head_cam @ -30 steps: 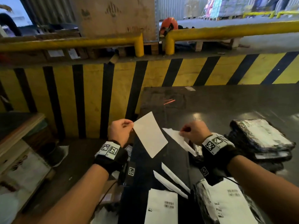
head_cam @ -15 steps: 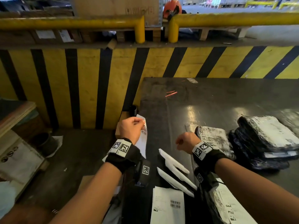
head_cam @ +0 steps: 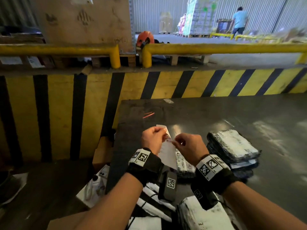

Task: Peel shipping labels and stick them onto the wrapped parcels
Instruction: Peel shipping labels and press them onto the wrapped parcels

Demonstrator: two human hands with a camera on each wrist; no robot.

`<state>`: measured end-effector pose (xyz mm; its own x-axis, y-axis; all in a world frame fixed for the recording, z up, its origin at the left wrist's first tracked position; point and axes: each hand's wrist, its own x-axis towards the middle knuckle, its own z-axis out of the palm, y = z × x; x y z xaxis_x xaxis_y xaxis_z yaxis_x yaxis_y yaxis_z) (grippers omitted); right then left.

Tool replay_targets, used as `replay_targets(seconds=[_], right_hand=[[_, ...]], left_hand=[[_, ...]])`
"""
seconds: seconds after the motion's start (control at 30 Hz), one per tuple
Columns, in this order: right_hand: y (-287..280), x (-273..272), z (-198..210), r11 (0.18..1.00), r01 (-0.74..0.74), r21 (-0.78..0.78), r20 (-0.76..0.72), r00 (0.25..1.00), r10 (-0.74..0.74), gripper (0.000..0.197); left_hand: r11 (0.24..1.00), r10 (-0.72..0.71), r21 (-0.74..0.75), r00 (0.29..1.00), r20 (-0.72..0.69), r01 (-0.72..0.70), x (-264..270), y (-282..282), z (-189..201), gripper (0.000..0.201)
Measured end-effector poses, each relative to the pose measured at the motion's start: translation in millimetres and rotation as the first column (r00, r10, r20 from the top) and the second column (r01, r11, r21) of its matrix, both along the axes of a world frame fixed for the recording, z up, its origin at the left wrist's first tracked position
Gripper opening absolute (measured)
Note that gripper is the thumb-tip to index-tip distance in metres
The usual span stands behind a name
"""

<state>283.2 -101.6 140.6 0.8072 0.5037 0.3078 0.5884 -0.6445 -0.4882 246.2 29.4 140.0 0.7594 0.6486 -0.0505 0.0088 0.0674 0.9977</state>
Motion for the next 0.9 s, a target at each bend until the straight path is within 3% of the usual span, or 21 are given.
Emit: replay_targets(seconds=[0.13, 0.3, 0.53, 0.63, 0.73, 0.8, 0.9], right_hand=[[-34.8, 11.4, -0.3, 1.000, 0.024, -0.001, 0.015, 1.000, -0.024, 0.028], [-66.4, 32.3, -6.7, 0.998, 0.054, 0.042, 0.022, 0.998, -0.055, 0.016], [-101.3, 71.4, -13.5, 0.987, 0.143, 0.078, -0.056, 0.989, -0.139, 0.017], [-110.3, 88.0, -16.7, 0.959, 0.226, 0.171, -0.143, 0.969, -0.203, 0.019], [-109.2, 106.0, -25.8, 0.922, 0.249, 0.297, -0.276, 0.947, -0.167, 0.017], [-104.3, 116.2, -34.0, 0.908, 0.251, 0.336, -0.353, 0.927, -0.126, 0.015], [-96.5, 125.0, -46.4, 0.896, 0.266, 0.356, -0.447, 0.890, -0.086, 0.011]], left_hand=[[0.998, -0.062, -0.030, 0.998, 0.033, 0.063, 17.5, -39.8, 3.7, 0.015], [0.993, -0.092, -0.070, 0.995, 0.031, 0.094, 45.0, -74.6, -2.6, 0.015], [0.906, -0.179, -0.375, 0.980, 0.082, 0.197, 70.4, -79.3, -5.4, 0.012], [0.956, -0.180, -0.234, 0.984, 0.004, 0.176, 81.4, -64.1, -14.4, 0.005], [0.963, -0.249, 0.042, 0.938, -0.241, 0.267, 88.8, -53.8, -34.4, 0.030], [0.936, -0.318, 0.050, 0.899, -0.301, 0.348, 89.7, -51.5, -45.4, 0.039], [0.922, -0.385, -0.073, 0.879, -0.283, 0.381, 92.4, -48.5, -57.4, 0.027]])
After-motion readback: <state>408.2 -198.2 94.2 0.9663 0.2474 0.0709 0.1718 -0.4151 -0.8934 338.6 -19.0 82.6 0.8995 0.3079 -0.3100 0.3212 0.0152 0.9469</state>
